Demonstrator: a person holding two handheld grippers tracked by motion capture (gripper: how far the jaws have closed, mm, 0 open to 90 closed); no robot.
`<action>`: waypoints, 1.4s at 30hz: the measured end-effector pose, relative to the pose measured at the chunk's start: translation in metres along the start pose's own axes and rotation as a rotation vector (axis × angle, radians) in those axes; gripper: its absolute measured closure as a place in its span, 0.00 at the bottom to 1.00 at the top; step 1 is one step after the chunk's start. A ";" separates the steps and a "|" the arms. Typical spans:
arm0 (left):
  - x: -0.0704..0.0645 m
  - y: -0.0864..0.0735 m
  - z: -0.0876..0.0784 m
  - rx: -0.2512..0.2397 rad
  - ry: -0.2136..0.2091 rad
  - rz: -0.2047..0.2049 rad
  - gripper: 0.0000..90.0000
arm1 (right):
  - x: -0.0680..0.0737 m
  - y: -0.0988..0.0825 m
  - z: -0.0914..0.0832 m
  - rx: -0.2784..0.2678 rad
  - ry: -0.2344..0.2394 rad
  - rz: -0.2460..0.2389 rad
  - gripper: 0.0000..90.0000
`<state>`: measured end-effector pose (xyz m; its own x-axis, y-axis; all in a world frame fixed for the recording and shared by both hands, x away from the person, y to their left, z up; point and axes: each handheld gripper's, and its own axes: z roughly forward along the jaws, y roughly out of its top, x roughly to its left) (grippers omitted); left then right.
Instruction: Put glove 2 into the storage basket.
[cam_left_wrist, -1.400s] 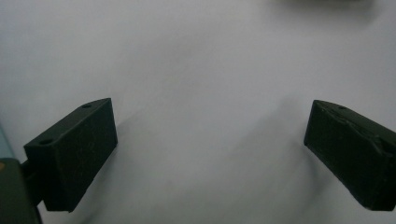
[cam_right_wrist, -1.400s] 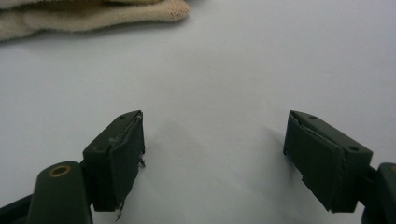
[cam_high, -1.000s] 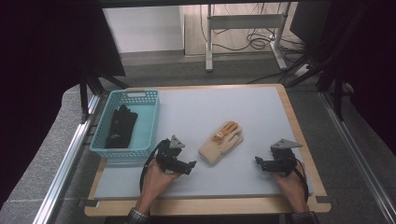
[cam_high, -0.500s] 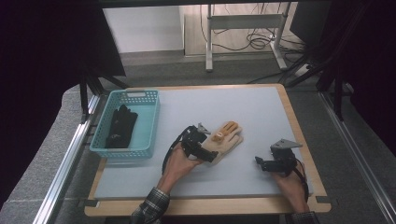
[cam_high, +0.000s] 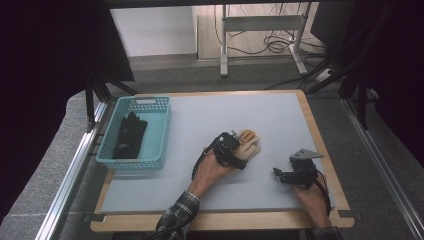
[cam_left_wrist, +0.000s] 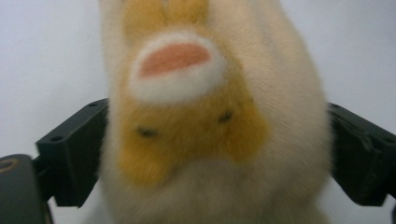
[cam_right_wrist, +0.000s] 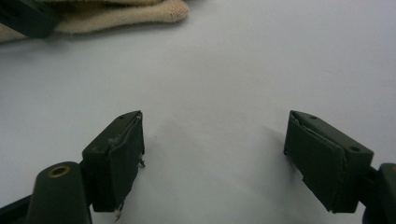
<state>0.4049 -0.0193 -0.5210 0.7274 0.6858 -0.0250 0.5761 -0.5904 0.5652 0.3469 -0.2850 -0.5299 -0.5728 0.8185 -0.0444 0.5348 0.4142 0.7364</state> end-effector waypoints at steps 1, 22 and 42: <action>-0.001 0.000 0.003 0.009 0.003 -0.001 0.10 | 0.000 0.000 0.000 0.000 0.000 0.001 0.22; 0.016 -0.002 -0.012 -0.016 -0.082 -0.052 0.65 | 0.000 0.000 0.000 0.000 0.000 -0.002 0.21; 0.067 -0.004 -0.075 -0.073 0.016 -0.141 0.65 | 0.000 0.000 0.000 0.000 0.001 -0.001 0.21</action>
<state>0.4231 0.0612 -0.4627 0.6348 0.7667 -0.0960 0.6433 -0.4555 0.6154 0.3469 -0.2849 -0.5300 -0.5740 0.8176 -0.0451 0.5340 0.4154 0.7364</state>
